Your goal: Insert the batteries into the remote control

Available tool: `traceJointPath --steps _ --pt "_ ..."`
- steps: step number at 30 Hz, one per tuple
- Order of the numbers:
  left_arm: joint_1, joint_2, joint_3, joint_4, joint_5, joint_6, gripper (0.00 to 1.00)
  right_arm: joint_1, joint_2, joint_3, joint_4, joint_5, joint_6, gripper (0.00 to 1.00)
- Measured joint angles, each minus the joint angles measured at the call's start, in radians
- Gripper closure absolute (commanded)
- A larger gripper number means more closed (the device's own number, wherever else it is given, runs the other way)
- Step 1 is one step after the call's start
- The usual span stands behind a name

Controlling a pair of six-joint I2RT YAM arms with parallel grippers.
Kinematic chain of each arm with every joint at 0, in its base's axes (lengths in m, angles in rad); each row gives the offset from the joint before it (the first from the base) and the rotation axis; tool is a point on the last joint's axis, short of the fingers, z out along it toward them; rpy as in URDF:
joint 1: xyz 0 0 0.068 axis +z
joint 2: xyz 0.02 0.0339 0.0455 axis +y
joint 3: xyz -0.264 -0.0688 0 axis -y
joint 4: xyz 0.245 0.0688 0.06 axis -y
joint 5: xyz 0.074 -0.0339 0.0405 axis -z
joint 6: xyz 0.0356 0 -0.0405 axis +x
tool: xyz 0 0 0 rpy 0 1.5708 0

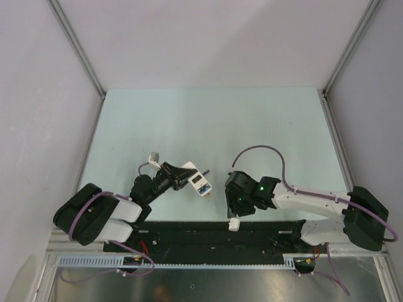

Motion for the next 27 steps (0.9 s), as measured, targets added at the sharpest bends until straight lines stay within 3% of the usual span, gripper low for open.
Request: traceJointPath --steps 14,19,27 --pt "-0.012 -0.110 0.000 -0.026 -0.001 0.040 1.00 0.159 -0.237 -0.227 0.086 0.045 0.259 0.50" --pt "-0.029 -0.194 0.000 -0.080 -0.015 0.069 1.00 0.153 -0.253 -0.270 0.095 0.102 0.287 0.45" --pt "-0.042 -0.234 0.000 -0.153 -0.047 0.095 1.00 0.080 -0.234 -0.319 0.174 0.130 0.271 0.50"
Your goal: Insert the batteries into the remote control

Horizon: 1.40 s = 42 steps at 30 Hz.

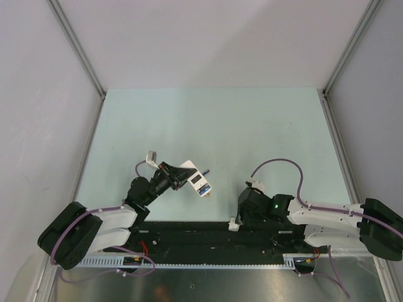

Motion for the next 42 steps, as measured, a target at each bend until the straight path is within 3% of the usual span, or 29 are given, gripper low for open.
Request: traceJointPath --steps 11,22,27,32,38,42 --pt "-0.008 0.004 0.000 -0.032 -0.012 0.008 1.00 -0.035 0.043 -0.037 0.117 -0.081 -0.040 0.67" --pt "-0.008 0.005 0.000 -0.035 -0.014 0.008 1.00 -0.023 0.040 -0.037 0.169 -0.104 -0.067 1.00" --pt "-0.008 0.013 0.000 -0.036 -0.014 0.008 1.00 0.007 -0.050 0.091 -0.014 0.010 -0.121 1.00" --pt "-0.008 0.014 0.000 -0.037 -0.014 0.008 1.00 -0.022 0.009 0.351 -0.169 0.186 -0.238 1.00" --pt "-0.008 -0.032 -0.001 -0.048 -0.014 0.008 1.00 -0.058 0.382 0.619 -0.387 0.571 -0.322 1.00" --pt "-0.008 -0.066 -0.001 -0.052 -0.013 0.009 1.00 -0.070 0.633 0.672 -0.454 0.755 -0.354 1.00"
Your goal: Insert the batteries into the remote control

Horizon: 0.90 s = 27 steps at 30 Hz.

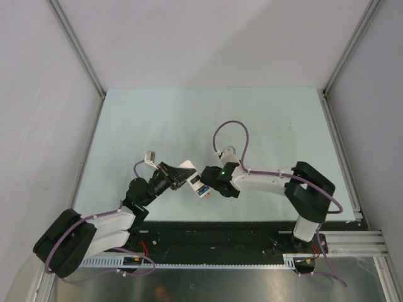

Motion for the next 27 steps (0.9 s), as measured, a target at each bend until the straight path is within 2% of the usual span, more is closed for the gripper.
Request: traceJointPath --steps 6,11,12,13,16,19,27 --pt "0.004 -0.068 -0.019 -0.117 0.000 0.045 1.00 0.008 0.107 0.013 -0.047 0.133 -0.053 1.00" --pt "0.013 -0.099 -0.021 -0.161 0.000 0.058 1.00 0.026 0.122 0.022 -0.048 0.153 -0.084 1.00" --pt "0.017 -0.103 -0.021 -0.166 0.000 0.060 1.00 0.031 0.122 0.022 -0.044 0.148 -0.090 0.97" --pt "0.020 -0.106 -0.021 -0.170 0.000 0.060 1.00 0.036 0.123 0.022 -0.038 0.141 -0.097 0.86" --pt "0.030 -0.116 -0.021 -0.171 0.000 0.060 1.00 0.049 0.122 0.022 -0.008 0.112 -0.116 0.66" --pt "0.042 -0.122 -0.021 -0.169 0.000 0.058 1.00 0.055 0.121 0.022 0.021 0.072 -0.138 0.54" --pt "0.055 -0.122 -0.021 -0.134 0.004 0.050 1.00 0.057 0.090 0.022 0.032 0.027 -0.150 0.46"
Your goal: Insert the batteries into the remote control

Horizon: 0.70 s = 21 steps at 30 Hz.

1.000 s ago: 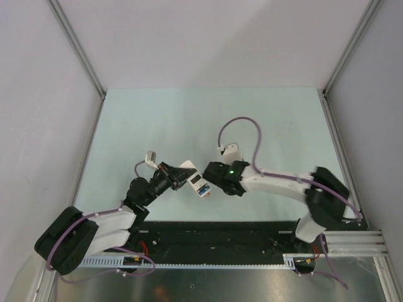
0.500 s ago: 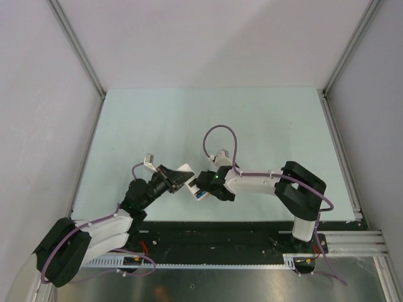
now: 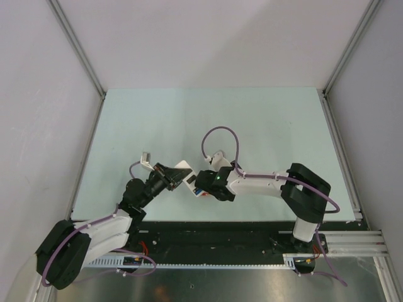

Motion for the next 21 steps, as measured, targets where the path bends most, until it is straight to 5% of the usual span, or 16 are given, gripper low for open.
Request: traceJointPath --steps 11,16,21 --pt "0.011 0.005 0.000 0.003 0.005 -0.001 1.00 -0.018 -0.199 -0.011 0.011 -0.079 0.009 0.52" --pt "0.053 -0.011 0.000 0.002 0.031 -0.011 1.00 -0.232 -0.322 -0.131 0.190 -0.325 -0.018 0.72" --pt "0.124 -0.089 0.000 0.000 0.084 -0.036 1.00 -0.417 -0.322 -0.208 0.350 -0.570 -0.050 0.71"
